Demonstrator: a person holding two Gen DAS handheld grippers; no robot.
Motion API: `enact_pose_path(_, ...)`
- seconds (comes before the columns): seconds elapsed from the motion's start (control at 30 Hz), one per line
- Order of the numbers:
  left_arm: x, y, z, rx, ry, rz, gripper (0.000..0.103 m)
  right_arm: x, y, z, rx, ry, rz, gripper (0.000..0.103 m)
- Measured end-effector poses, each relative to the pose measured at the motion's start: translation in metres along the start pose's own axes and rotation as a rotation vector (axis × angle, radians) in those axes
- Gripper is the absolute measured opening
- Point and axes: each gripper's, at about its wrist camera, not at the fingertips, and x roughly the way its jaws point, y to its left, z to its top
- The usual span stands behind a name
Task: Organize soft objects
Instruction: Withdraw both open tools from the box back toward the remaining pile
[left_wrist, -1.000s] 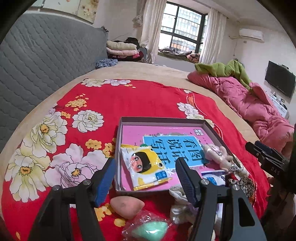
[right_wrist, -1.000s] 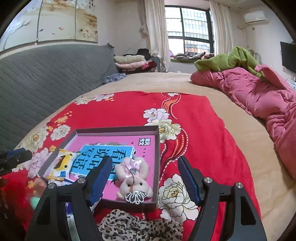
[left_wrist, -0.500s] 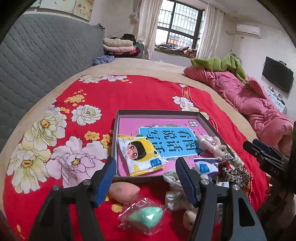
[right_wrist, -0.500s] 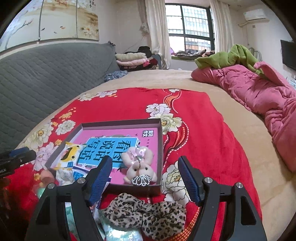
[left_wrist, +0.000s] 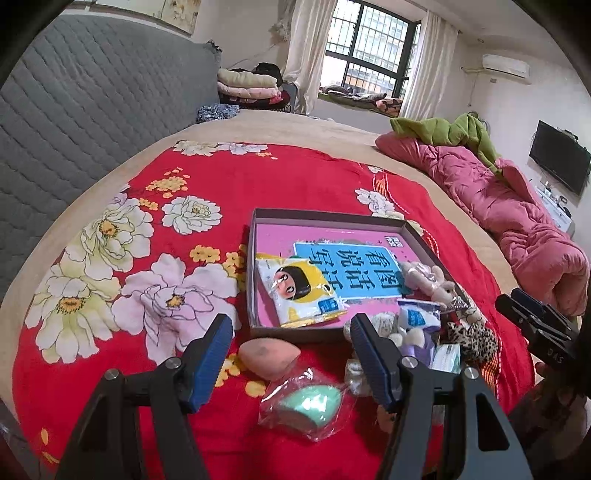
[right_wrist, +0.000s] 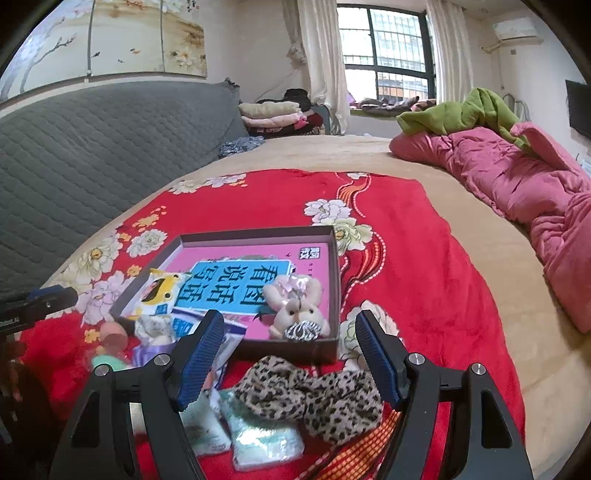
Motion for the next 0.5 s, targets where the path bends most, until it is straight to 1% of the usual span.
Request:
enact_pose_path(0.27,-0.008,0.001,-0.012,0.017,0.023,0.005,0.066,-0.014,0.009,-0.01,-0.02,0.006,0.008,0.075)
enact_pose_path(0.5,-0.007,-0.005,-0.026,0.034,0.076,-0.023,0.066,-0.024,0.012,-0.018,-0.025,0.021,0.02,0.075)
